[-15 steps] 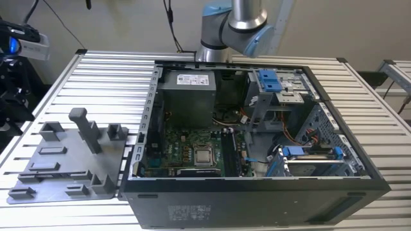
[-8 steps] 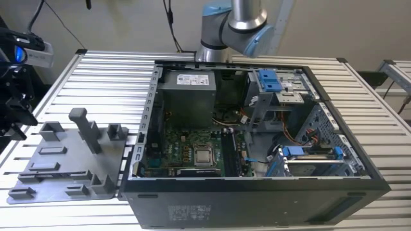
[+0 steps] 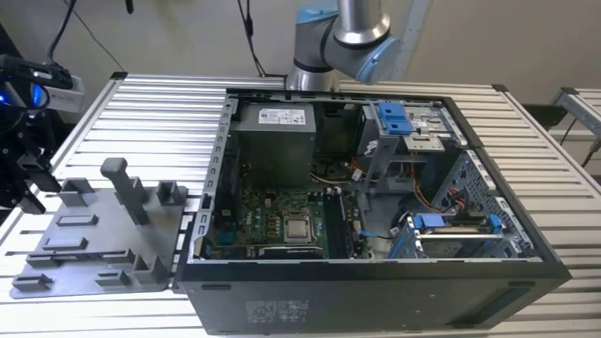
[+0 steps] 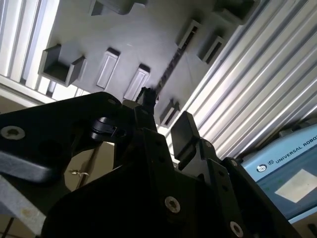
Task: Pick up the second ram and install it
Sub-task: 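Pick up the second ram and move it above second insertion slot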
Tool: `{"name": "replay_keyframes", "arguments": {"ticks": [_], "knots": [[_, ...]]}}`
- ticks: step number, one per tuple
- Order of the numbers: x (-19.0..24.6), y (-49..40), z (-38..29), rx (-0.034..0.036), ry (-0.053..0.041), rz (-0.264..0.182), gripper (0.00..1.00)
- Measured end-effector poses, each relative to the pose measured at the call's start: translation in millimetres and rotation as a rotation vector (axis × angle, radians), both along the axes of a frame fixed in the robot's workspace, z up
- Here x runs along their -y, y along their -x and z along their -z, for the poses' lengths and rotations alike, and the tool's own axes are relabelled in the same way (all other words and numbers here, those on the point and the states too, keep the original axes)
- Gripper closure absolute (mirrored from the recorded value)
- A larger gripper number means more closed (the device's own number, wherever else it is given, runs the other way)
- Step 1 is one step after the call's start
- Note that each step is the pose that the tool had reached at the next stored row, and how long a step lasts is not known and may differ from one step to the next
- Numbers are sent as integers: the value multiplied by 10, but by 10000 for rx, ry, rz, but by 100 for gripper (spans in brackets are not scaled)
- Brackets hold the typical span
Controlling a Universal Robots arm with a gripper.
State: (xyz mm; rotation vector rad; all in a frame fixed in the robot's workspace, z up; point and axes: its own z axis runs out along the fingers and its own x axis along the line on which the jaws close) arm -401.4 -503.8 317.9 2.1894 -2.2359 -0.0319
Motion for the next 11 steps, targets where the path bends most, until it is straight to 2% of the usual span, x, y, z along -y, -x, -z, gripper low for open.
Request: {"name": "replay_keyframes", "arguments": {"ticks": [11], "knots": [[0, 5, 199, 0, 76, 1, 58]]}}
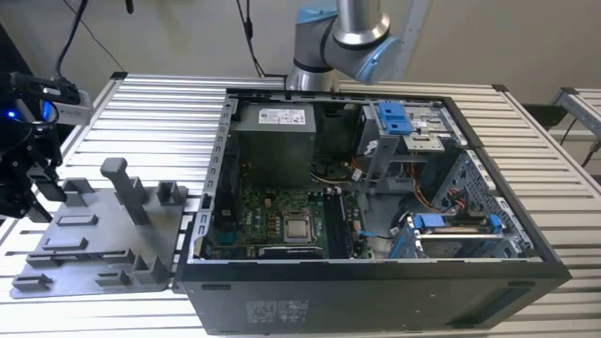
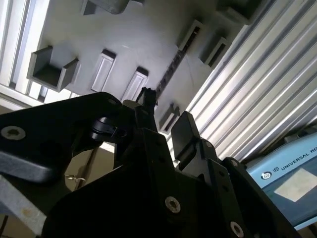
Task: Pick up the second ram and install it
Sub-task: 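Pick up the second ram and move it above second insertion slot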
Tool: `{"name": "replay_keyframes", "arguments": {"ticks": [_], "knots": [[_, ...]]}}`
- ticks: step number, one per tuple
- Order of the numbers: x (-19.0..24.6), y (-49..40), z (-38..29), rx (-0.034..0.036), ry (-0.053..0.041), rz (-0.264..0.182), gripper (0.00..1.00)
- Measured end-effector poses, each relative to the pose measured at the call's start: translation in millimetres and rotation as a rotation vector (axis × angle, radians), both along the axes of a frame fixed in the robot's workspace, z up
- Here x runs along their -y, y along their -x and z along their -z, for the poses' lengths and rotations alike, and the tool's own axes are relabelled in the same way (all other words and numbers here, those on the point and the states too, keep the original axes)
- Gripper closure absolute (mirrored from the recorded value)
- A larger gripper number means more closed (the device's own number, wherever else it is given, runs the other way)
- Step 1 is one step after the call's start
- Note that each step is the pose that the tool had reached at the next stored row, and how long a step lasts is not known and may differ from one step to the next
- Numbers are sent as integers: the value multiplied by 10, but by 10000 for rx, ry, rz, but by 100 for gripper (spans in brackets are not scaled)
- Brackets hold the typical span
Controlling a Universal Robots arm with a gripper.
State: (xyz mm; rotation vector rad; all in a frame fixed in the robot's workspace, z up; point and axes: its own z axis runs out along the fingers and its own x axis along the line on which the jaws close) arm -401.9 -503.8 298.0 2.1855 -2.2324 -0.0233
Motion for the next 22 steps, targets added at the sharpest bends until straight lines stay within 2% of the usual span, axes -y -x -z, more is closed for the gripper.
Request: {"name": "replay_keyframes", "arguments": {"ticks": [11, 22], "knots": [[0, 23, 201, 0, 3, -21, 58], [0, 55, 396, 5, 4, -256, 58]]}}
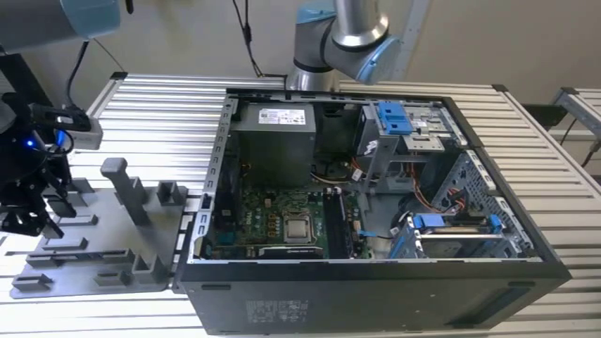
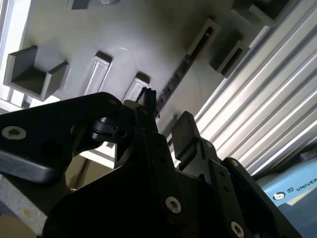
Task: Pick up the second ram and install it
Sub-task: 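Pick up the second ram and move it above second insertion slot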
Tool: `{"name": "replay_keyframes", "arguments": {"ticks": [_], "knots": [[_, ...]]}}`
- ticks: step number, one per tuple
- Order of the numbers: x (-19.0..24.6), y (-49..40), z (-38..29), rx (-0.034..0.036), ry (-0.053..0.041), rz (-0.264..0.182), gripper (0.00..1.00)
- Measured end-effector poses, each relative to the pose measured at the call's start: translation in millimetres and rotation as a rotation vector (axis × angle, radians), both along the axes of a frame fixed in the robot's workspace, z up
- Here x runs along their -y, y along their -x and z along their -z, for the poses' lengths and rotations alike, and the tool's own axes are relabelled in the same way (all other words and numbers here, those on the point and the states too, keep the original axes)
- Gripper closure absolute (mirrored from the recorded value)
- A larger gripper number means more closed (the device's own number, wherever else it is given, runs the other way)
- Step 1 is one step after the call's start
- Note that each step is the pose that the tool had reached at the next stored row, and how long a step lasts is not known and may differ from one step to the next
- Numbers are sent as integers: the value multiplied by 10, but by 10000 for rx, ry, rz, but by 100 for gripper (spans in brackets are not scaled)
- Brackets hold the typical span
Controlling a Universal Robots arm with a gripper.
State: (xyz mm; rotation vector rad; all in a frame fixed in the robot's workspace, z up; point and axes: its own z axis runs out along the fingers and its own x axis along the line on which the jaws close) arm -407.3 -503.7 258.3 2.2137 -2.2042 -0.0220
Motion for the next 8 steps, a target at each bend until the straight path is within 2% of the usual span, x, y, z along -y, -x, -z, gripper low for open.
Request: {"name": "replay_keyframes", "arguments": {"ticks": [8], "knots": [[0, 22, 130, 17, 6, -143, 58]]}}
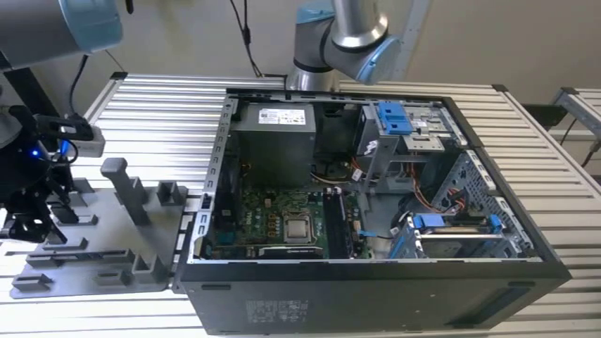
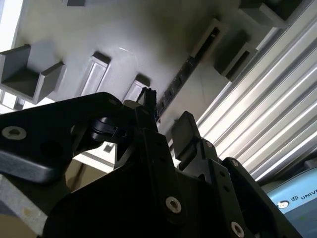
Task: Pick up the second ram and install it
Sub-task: 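Pick up the second ram and move it above second insertion slot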
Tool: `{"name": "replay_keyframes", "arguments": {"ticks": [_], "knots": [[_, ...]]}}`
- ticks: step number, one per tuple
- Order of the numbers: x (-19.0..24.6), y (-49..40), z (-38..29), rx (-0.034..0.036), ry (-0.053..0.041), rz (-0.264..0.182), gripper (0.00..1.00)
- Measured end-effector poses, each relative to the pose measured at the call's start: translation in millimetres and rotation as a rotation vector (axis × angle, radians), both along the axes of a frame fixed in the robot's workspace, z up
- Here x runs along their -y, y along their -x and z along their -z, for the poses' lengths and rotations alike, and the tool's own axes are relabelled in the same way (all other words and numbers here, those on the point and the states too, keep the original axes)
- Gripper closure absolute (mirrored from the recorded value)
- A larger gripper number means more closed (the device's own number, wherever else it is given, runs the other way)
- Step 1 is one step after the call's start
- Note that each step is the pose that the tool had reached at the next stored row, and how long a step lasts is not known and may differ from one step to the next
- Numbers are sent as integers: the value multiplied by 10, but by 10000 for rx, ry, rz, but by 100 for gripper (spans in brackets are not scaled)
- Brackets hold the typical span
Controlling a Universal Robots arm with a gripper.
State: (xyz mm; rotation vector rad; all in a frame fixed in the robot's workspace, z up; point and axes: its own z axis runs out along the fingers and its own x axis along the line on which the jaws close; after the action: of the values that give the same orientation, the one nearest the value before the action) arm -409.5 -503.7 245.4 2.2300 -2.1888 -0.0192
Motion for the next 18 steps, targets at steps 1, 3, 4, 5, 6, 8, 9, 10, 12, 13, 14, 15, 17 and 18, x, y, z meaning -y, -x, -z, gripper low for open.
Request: {"name": "replay_keyframes", "arguments": {"ticks": [1, 3, 4, 5, 6, 8, 9, 10, 12, 13, 14, 15, 17, 18], "knots": [[0, 3, 14, 3, 1, -15, 58], [1, 3, 48, 6, 1, -54, 58], [0, 5, 64, 9, 1, -73, 58], [0, 9, 80, 15, 2, -91, 58], [0, 11, 95, 23, 2, -114, 58], [1, 13, 128, 32, 2, -170, 58], [0, 16, 143, 40, 3, -196, 58], [0, 20, 156, 49, 4, -220, 58], [1, 23, 184, 67, 2, -270, 58], [0, 29, 199, 74, 4, -297, 58], [0, 39, 211, 88, 4, -319, 58], [0, 48, 225, 102, 3, -340, 58], [13, 51, 249, 108, 2, -375, 58], [21, 53, 259, 109, 2, -385, 58]]}}
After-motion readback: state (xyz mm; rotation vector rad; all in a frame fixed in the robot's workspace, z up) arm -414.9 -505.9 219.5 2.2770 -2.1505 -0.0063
